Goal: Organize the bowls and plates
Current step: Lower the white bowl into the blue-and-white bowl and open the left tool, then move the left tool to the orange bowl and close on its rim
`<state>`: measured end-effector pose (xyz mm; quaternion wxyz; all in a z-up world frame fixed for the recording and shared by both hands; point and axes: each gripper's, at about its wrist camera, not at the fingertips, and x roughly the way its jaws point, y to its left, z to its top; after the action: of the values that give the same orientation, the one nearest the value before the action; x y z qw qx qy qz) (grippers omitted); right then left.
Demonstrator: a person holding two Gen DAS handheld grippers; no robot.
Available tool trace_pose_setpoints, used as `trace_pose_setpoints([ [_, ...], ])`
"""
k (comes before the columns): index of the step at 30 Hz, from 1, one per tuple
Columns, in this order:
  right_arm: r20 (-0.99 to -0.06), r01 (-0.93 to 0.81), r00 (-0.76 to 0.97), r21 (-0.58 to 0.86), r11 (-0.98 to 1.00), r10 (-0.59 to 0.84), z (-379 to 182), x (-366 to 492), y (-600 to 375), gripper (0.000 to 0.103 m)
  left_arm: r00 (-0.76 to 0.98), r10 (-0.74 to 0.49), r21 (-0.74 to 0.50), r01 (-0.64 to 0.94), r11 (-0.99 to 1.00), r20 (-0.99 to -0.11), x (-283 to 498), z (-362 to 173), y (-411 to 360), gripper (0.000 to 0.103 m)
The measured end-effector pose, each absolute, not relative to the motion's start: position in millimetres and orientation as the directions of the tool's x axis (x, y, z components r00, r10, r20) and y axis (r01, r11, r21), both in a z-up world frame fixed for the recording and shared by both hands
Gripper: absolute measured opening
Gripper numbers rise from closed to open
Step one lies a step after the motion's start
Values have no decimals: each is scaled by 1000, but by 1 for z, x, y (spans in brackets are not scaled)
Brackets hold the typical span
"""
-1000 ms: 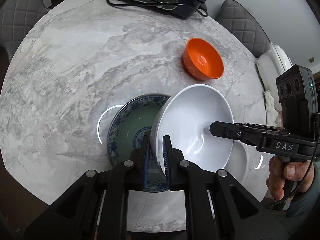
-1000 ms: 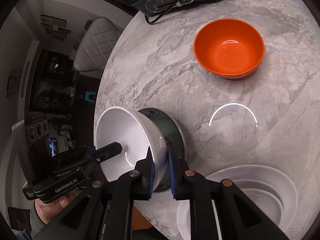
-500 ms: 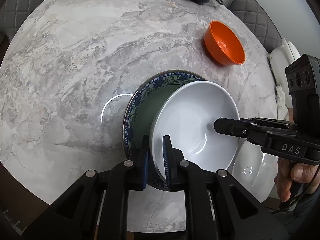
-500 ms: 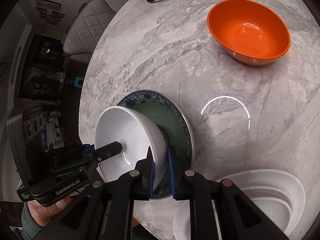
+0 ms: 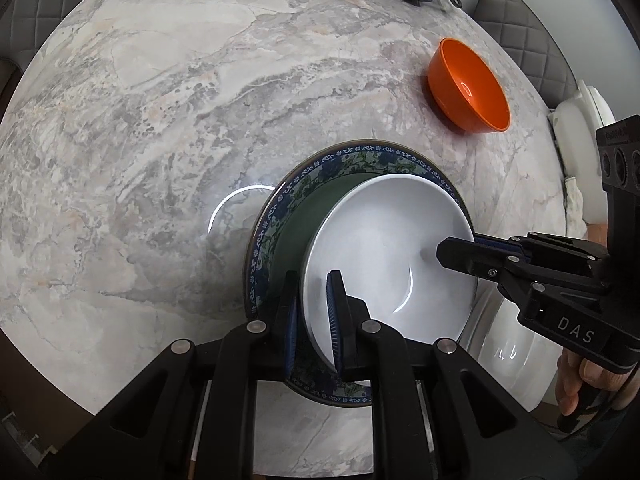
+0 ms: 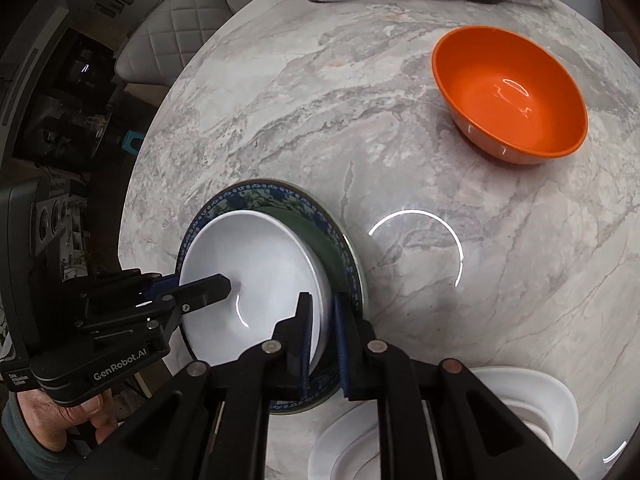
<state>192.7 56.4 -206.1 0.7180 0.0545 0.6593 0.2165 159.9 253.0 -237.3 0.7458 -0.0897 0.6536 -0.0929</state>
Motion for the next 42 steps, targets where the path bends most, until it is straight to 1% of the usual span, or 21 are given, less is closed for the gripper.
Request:
trace_pose_setpoints([
  [2,-923,-243,38,362,900,382,-206,193,57,13,130,-263,-263,17,965,-956,160,-238,254,13],
  [4,-923,-244,37,364,899,383,-206,193,57,13,130,-272,-272,17,962,-953,159,-236,254,17],
  [5,-922,-244,37,366,898,386,-206,193,57,15,136,-277,-277,16,961,-951,157,-234,255,23],
  [7,-914,-240,46,381,893,403,-203,191,56,15,156,-289,-289,23,957,-945,153,-227,254,40],
  [8,-910,-241,53,388,889,412,-201,190,54,15,169,-293,-292,30,956,-941,152,-222,252,63],
  [9,-904,-242,64,397,885,423,-198,188,52,16,183,-302,-301,35,953,-936,150,-217,251,77],
  [10,-895,-240,75,412,879,439,-194,187,50,20,193,-296,-295,37,955,-935,148,-213,249,81],
  [11,-887,-235,89,423,875,452,-190,186,47,27,198,-287,-284,40,958,-937,146,-209,247,85],
  [12,-878,-228,106,435,871,467,-186,184,43,32,197,-284,-282,42,959,-938,145,-206,246,87],
  [13,-868,-220,122,449,866,482,-182,183,37,40,193,-288,-285,43,958,-938,145,-204,245,87],
  [18,-824,-172,198,504,846,531,-164,178,7,41,182,-283,-281,41,959,-942,140,-192,246,87],
  [19,-817,-164,215,509,845,534,-160,178,1,43,189,-281,-278,42,960,-941,140,-186,247,87],
  [21,-806,-142,249,518,843,537,-154,178,-14,50,210,-279,-276,44,960,-937,143,-173,248,87],
  [22,-801,-130,266,521,844,536,-153,178,-21,56,226,-279,-275,48,960,-933,145,-166,249,87],
  [23,-798,-116,280,523,845,533,-151,179,-29,60,246,-275,-270,55,961,-929,151,-158,249,87],
  [26,-794,-69,323,522,850,514,-150,184,-56,60,282,-249,-228,108,968,-926,178,-141,241,87],
  [29,-801,-13,357,510,860,480,-149,196,-82,60,293,-191,-146,169,975,-937,217,-135,223,87],
  [32,-800,37,365,524,851,477,-151,215,-108,61,295,-199,-120,265,957,-934,257,-135,197,87],
  [37,-818,111,366,512,852,444,-164,249,-142,62,239,-237,-141,359,923,-942,306,-161,155,87],
  [38,-817,130,357,523,842,452,-170,256,-146,63,217,-231,-141,364,921,-948,315,-169,148,85],
  [42,-816,162,333,543,824,472,-188,281,-150,63,147,-238,-162,401,901,-960,334,-198,124,85],
])
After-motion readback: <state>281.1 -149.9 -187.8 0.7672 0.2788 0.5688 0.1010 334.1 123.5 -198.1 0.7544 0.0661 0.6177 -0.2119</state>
